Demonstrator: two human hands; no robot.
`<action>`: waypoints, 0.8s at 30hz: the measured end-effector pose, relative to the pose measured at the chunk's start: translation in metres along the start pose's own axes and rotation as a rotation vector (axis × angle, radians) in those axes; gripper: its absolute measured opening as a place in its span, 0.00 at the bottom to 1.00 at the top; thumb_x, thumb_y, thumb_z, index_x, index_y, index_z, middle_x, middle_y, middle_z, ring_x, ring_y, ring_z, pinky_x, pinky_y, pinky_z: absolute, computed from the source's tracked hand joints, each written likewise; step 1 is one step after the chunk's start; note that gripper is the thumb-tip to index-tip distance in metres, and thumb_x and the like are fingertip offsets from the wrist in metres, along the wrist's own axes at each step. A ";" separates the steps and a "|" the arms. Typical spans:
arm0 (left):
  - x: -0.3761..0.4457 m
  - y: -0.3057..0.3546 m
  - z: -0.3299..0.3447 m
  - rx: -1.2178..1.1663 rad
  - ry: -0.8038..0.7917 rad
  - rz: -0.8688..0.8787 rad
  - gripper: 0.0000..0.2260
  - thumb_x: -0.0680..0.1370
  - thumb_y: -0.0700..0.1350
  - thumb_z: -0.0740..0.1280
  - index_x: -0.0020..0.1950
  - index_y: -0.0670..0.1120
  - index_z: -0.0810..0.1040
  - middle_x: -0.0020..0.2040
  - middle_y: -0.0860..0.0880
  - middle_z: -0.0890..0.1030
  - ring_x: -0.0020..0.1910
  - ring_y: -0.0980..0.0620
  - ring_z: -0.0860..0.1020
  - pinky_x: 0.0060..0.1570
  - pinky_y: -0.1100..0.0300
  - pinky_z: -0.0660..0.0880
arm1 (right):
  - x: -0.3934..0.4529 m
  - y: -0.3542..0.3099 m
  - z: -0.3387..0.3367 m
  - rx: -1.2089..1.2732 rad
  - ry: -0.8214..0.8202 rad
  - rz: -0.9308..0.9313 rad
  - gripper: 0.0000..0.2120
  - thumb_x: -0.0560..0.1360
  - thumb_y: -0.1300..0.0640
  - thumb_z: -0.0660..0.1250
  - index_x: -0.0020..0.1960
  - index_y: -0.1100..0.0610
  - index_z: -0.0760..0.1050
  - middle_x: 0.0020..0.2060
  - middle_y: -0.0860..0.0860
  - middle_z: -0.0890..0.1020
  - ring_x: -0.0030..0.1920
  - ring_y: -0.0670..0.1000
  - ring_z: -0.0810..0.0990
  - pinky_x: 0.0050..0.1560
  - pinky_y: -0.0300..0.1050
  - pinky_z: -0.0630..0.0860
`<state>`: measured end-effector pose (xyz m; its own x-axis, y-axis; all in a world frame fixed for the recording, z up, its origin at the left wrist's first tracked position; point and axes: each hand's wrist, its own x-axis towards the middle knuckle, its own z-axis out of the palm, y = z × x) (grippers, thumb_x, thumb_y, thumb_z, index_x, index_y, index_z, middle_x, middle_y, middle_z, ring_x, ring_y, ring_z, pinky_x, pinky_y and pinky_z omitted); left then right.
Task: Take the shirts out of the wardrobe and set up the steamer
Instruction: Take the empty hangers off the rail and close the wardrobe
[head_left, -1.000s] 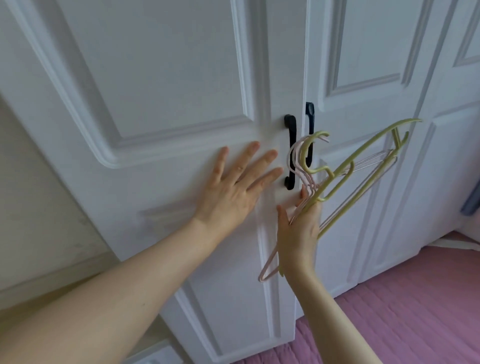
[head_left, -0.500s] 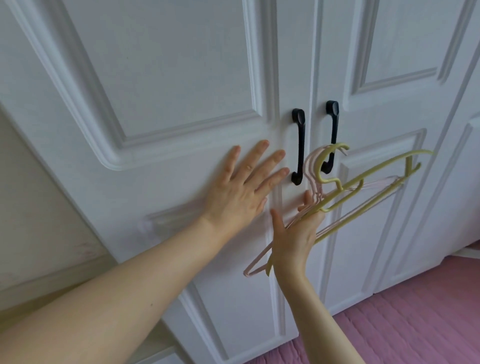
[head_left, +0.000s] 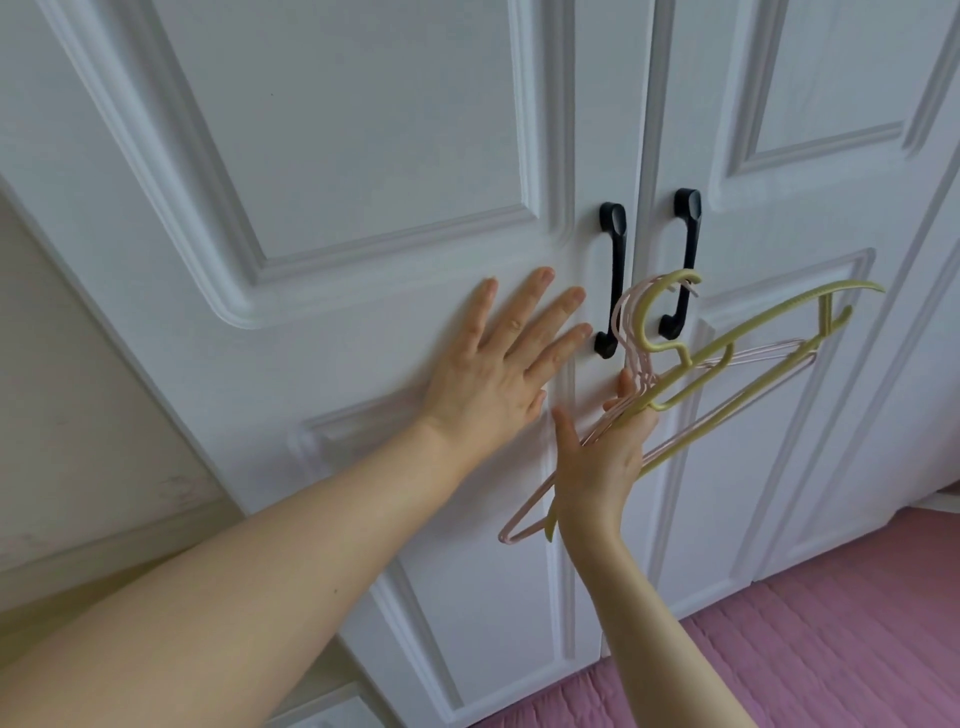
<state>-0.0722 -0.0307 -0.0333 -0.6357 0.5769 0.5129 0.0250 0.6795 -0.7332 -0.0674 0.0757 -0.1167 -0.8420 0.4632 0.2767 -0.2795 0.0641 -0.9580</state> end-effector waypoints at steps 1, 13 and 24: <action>0.000 0.000 -0.001 0.007 -0.011 0.001 0.33 0.78 0.59 0.54 0.79 0.52 0.46 0.80 0.47 0.46 0.78 0.40 0.47 0.70 0.36 0.40 | 0.000 -0.001 -0.001 -0.006 -0.004 0.000 0.34 0.73 0.60 0.72 0.73 0.56 0.58 0.69 0.47 0.68 0.69 0.45 0.66 0.71 0.48 0.65; -0.032 -0.017 -0.042 0.104 -0.219 0.066 0.30 0.81 0.48 0.53 0.79 0.48 0.39 0.79 0.45 0.38 0.75 0.35 0.36 0.68 0.34 0.32 | -0.030 -0.039 -0.033 -0.067 -0.090 0.026 0.25 0.77 0.62 0.67 0.69 0.58 0.61 0.69 0.47 0.69 0.68 0.46 0.68 0.64 0.40 0.66; -0.164 -0.042 -0.097 -0.274 -0.296 -0.077 0.21 0.76 0.35 0.60 0.69 0.40 0.68 0.78 0.40 0.53 0.77 0.38 0.46 0.74 0.42 0.48 | -0.137 -0.079 -0.061 -0.104 -0.144 -0.019 0.09 0.77 0.60 0.67 0.49 0.58 0.66 0.40 0.51 0.74 0.41 0.53 0.79 0.39 0.41 0.77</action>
<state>0.1064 -0.1099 -0.0432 -0.8374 0.3914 0.3815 0.1477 0.8341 -0.5315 0.0978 0.0613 -0.0835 -0.8968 0.3297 0.2951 -0.2528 0.1658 -0.9532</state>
